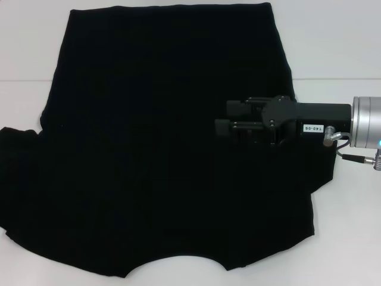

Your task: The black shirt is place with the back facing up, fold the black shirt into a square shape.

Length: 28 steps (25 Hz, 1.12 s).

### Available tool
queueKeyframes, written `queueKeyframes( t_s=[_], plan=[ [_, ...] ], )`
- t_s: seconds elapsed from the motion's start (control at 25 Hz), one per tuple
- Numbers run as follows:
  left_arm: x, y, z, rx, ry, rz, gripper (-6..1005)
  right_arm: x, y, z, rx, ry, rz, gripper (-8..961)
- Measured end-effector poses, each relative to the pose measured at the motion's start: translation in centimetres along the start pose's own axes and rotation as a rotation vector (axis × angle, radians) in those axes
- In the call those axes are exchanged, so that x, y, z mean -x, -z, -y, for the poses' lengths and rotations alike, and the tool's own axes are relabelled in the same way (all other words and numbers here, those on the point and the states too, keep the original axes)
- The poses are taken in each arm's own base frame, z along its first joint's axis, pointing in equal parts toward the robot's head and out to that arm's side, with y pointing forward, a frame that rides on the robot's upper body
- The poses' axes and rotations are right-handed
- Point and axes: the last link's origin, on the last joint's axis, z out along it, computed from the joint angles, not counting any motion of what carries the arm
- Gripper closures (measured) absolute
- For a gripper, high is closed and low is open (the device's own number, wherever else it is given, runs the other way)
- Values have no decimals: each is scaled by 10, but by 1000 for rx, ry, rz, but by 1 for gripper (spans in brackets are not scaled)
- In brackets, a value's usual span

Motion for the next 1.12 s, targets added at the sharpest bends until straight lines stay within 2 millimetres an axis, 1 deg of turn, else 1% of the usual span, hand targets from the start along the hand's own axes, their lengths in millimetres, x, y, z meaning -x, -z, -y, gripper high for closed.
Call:
queueKeyframes(
  t_s=[0.4,0.6,0.72,0.88,0.92,0.96,1.04,1.08,1.12],
  plan=[
    [2,1,2,-1,7,-4,973,2,-1,0,2,7,1,245],
    [-3,-2,-6,33,-14,-8,961,2,-1,0,2,7,1,246],
    [-10,-4,-20,107,-40,-36,953,1,-1,0,1,6,1,246],
    [-22,-14,-49,228,-110,-68,943,-1,1,0,-2,2,2,246],
    [-23,-15,-54,244,-122,-69,941,-1,1,0,-2,1,3,246],
    [-25,-22,-70,292,-165,-69,939,-2,2,0,-2,-2,3,246],
    [-23,-31,-95,359,-224,-56,934,-3,3,-1,0,-7,6,246],
    [-23,-33,-102,378,-242,-52,931,-4,5,-1,-2,-10,7,246],
    [-21,-38,-116,411,-275,-38,929,-4,6,-1,-2,-14,10,246]
  ],
)
